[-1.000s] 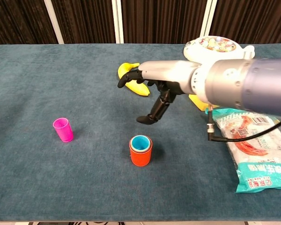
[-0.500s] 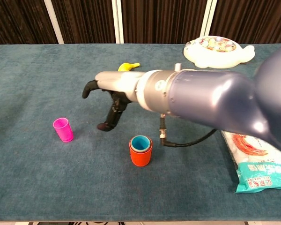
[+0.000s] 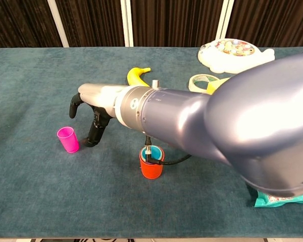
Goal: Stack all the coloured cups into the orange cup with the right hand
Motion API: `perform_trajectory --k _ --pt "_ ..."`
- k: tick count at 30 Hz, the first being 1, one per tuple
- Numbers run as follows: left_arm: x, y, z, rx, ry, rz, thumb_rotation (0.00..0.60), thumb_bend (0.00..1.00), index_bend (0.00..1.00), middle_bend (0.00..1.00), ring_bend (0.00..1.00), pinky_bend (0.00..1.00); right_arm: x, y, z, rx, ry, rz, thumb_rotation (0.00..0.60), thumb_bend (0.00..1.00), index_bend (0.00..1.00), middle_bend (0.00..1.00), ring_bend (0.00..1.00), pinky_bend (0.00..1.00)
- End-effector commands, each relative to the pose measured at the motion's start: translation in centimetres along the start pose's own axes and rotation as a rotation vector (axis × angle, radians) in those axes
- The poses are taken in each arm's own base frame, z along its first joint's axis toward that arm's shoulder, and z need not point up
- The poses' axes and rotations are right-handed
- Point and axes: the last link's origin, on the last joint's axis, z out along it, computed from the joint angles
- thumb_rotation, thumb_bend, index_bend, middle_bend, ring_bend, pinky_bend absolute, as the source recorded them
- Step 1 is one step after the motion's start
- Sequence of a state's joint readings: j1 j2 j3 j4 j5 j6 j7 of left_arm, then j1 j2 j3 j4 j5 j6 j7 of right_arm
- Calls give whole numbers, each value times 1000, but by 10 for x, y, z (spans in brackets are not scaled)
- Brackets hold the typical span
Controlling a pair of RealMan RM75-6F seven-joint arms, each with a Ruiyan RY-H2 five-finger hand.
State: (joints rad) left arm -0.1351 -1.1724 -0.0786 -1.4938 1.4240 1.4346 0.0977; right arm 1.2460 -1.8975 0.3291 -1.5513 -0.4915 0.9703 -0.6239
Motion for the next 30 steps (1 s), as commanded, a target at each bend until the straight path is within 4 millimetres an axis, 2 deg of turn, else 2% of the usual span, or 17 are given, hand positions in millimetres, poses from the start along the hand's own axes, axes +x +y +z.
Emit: perform_trajectory --k 1,18,30 --pt "0 0 0 0 -1 -4 600 0 0 0 0 52 -2 -4 5 -3 3 7 600 416 257 0 36 87" --pt "2 -3 1 5 1 -13 600 0 0 0 0 52 -17 -21 26 -10 5 20 600 416 289 0 39 87" --pt "2 -2 1 4 1 -12 600 0 0 0 0 52 -22 -22 36 -32 7 29 600 416 346 0 51 87"
